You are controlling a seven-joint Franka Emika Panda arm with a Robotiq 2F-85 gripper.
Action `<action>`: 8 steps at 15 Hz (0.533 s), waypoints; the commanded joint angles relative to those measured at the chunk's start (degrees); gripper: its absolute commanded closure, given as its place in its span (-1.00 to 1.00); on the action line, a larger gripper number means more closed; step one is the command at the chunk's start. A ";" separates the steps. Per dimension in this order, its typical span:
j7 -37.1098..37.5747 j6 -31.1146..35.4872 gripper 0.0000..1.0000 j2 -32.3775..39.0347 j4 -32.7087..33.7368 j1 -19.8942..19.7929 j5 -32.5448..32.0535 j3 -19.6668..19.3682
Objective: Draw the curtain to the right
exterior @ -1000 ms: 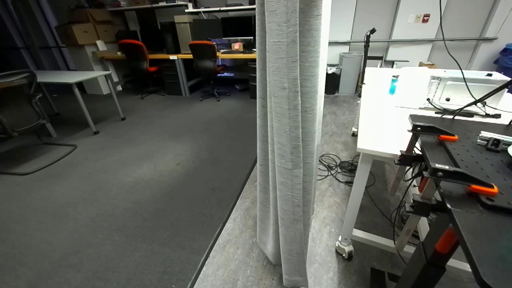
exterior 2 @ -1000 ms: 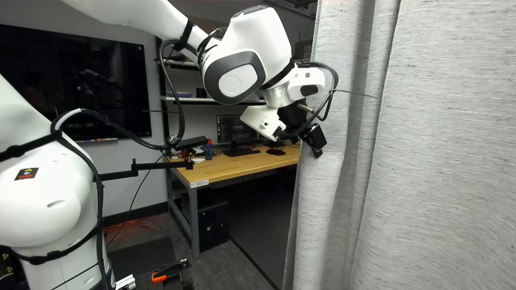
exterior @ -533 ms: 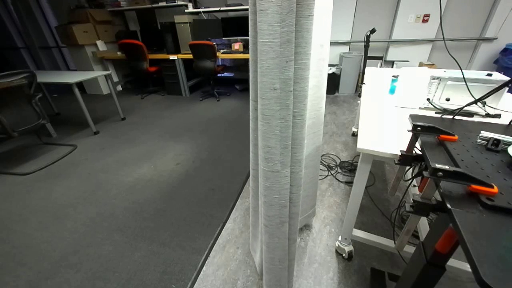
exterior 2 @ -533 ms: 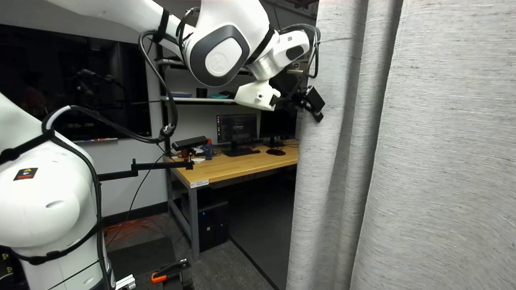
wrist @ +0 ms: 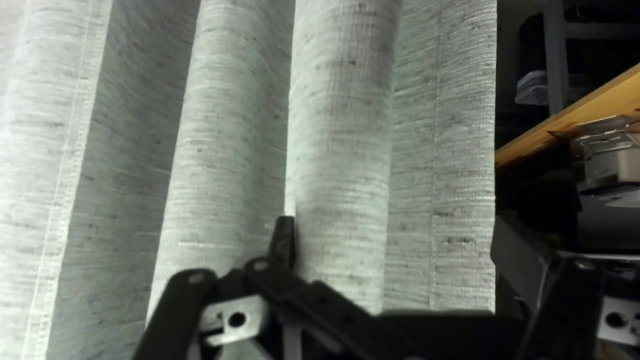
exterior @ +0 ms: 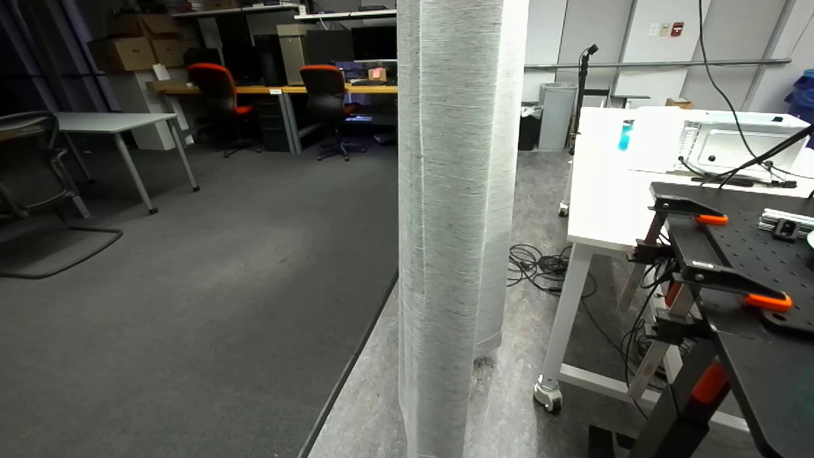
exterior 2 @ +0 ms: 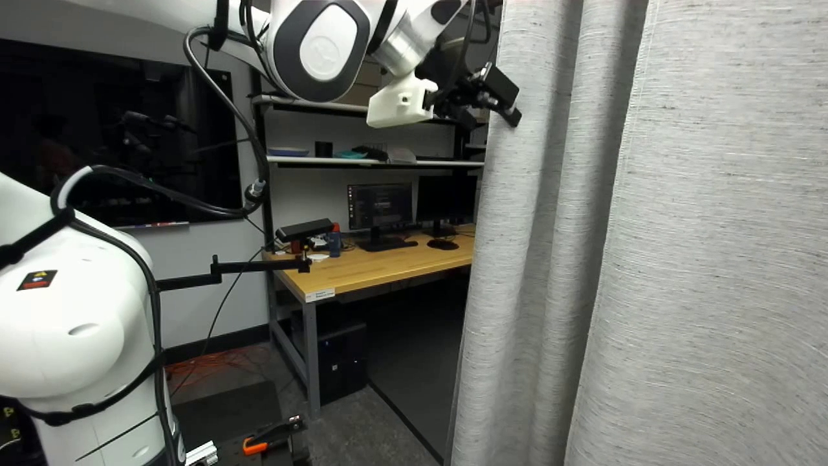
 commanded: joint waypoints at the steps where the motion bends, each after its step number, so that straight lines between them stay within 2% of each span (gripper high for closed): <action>1: 1.38 4.19 -1.00 -1.92 0.50 -0.22 -3.17 1.06; 8: 1.58 16.26 -1.00 2.90 2.35 0.36 -5.49 0.56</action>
